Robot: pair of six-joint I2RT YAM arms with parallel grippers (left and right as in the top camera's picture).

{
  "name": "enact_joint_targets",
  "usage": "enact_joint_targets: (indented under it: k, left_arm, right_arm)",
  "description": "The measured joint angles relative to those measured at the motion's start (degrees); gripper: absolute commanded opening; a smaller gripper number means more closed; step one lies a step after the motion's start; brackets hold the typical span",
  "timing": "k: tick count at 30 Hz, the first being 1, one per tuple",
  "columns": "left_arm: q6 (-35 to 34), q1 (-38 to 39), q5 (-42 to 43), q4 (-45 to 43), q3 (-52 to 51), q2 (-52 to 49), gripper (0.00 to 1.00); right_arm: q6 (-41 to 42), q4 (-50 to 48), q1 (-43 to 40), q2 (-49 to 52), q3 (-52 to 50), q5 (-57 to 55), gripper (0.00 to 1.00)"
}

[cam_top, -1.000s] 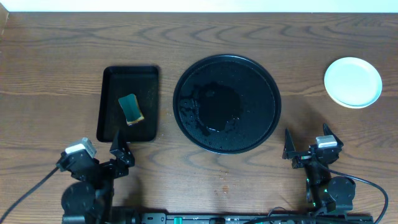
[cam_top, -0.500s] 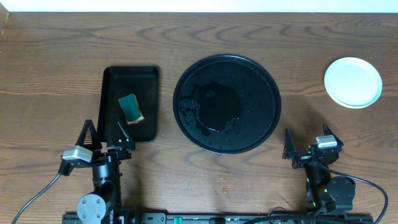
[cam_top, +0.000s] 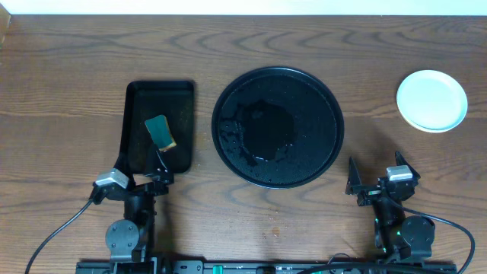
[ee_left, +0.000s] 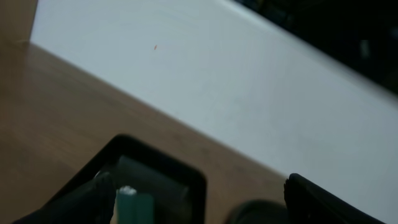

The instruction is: Clean dirty plates on tray and stack at the side

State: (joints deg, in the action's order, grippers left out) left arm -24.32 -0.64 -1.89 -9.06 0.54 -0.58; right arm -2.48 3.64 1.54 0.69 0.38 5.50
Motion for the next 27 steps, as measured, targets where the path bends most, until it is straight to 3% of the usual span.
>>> enact_joint_targets:
  k: [7, 15, 27]
  left_arm:
    - [11.74, 0.0, 3.78, 8.5, -0.15, 0.0, 0.86]
    - [22.53, 0.0, 7.72, 9.75, 0.13, 0.0, 0.86]
    - [26.88, 0.0, 7.78, 9.77, 0.15, 0.0, 0.86]
  right_arm:
    - [0.0, 0.0, 0.0, 0.0, 0.0, 0.02, 0.99]
    - [0.0, 0.0, 0.0, 0.0, 0.0, 0.02, 0.99]
    - [-0.02, 0.0, 0.0, 0.0, 0.0, 0.02, 0.99]
